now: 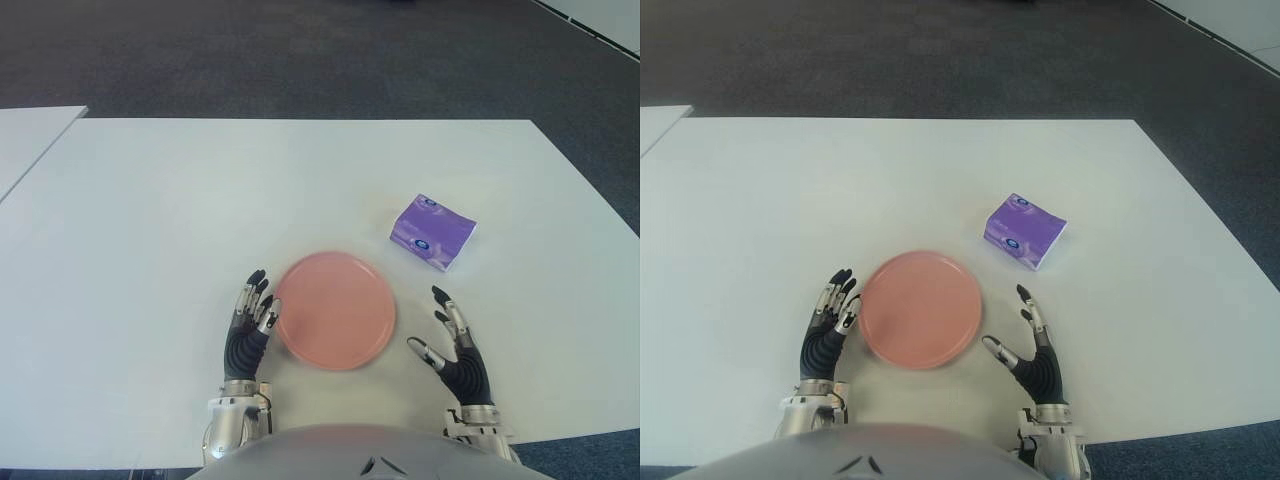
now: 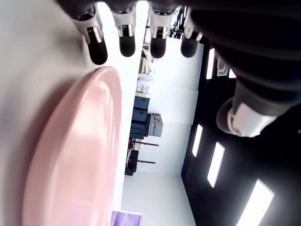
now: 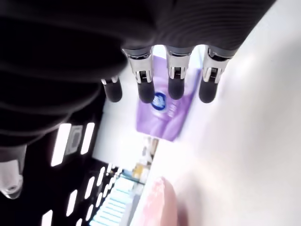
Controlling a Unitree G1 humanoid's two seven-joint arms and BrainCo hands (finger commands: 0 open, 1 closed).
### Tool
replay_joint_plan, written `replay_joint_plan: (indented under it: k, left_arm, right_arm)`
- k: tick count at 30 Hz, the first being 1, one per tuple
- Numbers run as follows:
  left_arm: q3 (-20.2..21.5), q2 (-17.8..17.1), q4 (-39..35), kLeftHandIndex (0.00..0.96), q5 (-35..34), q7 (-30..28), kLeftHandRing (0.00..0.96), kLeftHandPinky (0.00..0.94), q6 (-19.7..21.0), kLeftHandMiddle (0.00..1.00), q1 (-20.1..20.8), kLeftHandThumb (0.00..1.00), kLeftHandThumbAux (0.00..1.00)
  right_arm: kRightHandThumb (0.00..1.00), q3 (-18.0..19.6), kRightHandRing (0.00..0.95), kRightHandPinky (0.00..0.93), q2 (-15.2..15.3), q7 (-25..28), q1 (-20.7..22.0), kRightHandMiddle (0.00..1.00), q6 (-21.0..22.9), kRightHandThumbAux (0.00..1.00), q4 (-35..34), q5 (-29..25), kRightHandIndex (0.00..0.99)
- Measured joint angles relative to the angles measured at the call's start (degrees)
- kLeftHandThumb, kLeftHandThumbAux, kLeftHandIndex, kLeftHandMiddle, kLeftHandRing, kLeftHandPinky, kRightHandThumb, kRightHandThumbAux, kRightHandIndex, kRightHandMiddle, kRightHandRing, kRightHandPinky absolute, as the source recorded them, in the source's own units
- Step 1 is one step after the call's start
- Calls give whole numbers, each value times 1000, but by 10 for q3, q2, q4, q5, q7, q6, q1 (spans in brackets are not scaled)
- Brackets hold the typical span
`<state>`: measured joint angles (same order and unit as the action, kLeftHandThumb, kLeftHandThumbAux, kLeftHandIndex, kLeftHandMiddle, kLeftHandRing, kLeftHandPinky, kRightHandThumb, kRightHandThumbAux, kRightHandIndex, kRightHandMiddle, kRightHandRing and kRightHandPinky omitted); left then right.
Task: Put the tissue paper into the plate.
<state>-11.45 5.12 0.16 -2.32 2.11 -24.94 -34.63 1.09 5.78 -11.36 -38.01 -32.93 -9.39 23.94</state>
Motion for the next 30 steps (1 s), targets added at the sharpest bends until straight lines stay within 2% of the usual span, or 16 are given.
replay_joint_plan:
  k: [4,9,13,17,22,27,30]
  left_arm:
    - [-2,0,0,0,1,0,0,0,-1,10,0,60,553]
    - [-3,0,-1,0,2,1,0,0,0,11,0,54,546]
    - [-6,0,-1,0,2,4,1,0,4,13,0,52,543]
    - [-8,1,-1,0,8,13,1,3,10,14,1,56,537]
    - [-10,2,0,0,12,15,0,1,11,13,3,61,535]
    - [-10,2,1,0,12,16,0,0,11,9,4,57,536]
    - [-8,2,5,0,12,17,3,2,11,12,8,57,538]
  right_arm:
    - [241,11,102,155,9,-84,17,68,-9,548,-2,94,12]
    - [291,19,129,142,36,-198,55,99,-4,540,2,215,21]
    - [328,18,125,114,62,-297,91,107,16,528,14,310,30]
    - [361,10,107,85,90,-394,137,108,59,499,37,403,51]
    - [374,0,86,64,116,-418,176,101,113,476,49,439,67]
    - [379,-12,64,44,132,-399,202,86,160,459,60,440,74]
    - [366,-22,58,34,146,-390,240,80,179,463,99,436,73]
